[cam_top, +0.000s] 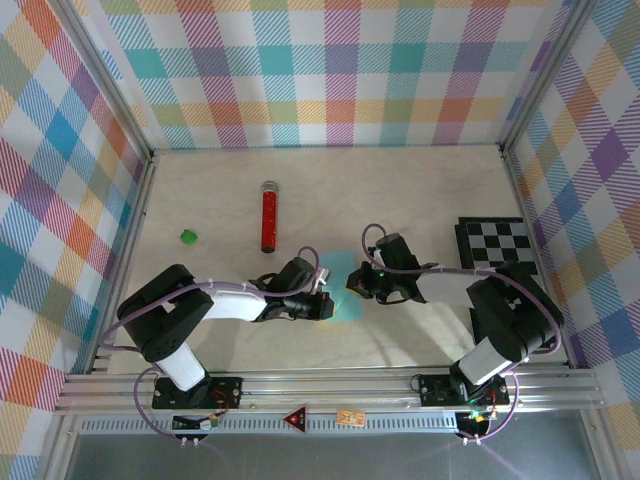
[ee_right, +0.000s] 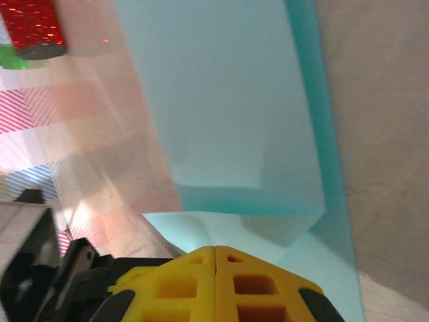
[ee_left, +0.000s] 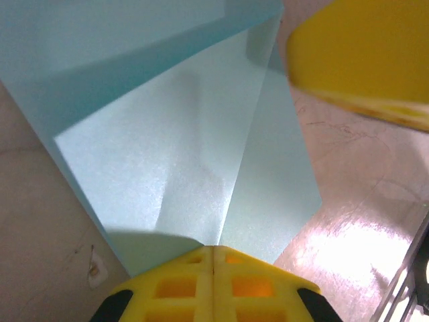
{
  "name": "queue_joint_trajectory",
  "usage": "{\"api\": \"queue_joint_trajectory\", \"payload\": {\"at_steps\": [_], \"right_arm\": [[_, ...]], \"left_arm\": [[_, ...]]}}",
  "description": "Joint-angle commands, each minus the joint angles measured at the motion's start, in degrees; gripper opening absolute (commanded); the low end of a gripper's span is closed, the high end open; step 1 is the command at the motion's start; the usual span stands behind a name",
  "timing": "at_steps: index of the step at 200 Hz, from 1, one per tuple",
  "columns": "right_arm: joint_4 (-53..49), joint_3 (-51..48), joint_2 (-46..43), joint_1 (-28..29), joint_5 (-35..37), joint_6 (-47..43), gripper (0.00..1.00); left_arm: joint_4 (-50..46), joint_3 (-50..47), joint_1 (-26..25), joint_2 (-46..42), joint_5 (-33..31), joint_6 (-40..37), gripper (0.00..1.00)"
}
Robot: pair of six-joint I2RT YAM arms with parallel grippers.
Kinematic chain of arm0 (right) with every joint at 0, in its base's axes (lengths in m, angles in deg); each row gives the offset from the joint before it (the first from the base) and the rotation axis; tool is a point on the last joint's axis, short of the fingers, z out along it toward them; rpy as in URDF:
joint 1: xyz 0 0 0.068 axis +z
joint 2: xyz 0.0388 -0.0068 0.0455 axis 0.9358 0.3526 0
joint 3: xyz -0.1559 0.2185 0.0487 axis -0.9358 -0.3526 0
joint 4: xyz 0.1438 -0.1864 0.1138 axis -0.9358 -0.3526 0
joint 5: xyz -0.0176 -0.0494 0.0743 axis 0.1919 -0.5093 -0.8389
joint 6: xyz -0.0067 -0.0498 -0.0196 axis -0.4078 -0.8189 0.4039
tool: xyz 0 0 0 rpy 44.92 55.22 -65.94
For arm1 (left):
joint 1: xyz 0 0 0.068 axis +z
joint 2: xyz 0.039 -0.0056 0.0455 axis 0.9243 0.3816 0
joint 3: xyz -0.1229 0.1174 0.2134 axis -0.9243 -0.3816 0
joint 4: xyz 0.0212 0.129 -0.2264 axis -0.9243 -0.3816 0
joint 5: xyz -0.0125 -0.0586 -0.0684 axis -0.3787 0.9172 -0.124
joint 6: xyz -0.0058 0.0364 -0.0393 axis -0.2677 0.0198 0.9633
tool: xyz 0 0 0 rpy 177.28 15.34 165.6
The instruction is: Fold a paper plane with a square sheet of paper (pick it up from the middle)
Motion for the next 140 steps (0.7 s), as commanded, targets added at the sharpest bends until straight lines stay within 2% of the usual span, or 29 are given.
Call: {"api": "queue_joint_trajectory", "payload": {"at_steps": [1, 44, 92, 140], "right_arm": [[0.2, -0.2, 0.5, 1.6, -2.1, -0.9, 0.0], [2.0, 1.0, 4.7, 5.9, -2.3, 0.2, 0.0], [-5.2, 1.0, 7.5, 5.3, 3.1, -2.8, 0.0], [-7.1, 2.1, 4.1, 3.4, 4.4, -4.3, 0.0]], "left_arm": [[-8.4, -2.7, 0.4, 1.3, -2.7, -0.7, 0.0], [-8.5, -1.4, 0.4, 1.9, -2.7, -0.9, 0.0], [-8.9, -1.9, 0.4, 2.2, -2.9, -1.2, 0.0], [-9.3, -2.5, 0.4, 2.1, -3.0, -1.6, 0.0]]}}
